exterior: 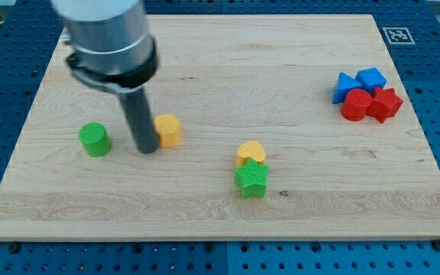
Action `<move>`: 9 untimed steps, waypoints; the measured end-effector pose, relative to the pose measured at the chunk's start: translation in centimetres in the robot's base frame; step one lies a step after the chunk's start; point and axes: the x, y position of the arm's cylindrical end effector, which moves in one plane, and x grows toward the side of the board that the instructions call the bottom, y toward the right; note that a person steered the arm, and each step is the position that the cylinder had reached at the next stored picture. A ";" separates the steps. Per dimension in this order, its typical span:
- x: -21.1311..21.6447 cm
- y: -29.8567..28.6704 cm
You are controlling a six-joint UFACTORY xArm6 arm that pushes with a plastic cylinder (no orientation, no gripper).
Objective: Put the yellow hexagon at the top of the yellow heart
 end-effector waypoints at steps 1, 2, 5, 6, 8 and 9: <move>-0.6 0.9; -0.6 0.9; -3.6 4.5; -3.6 4.6; -4.6 4.6; -3.4 8.4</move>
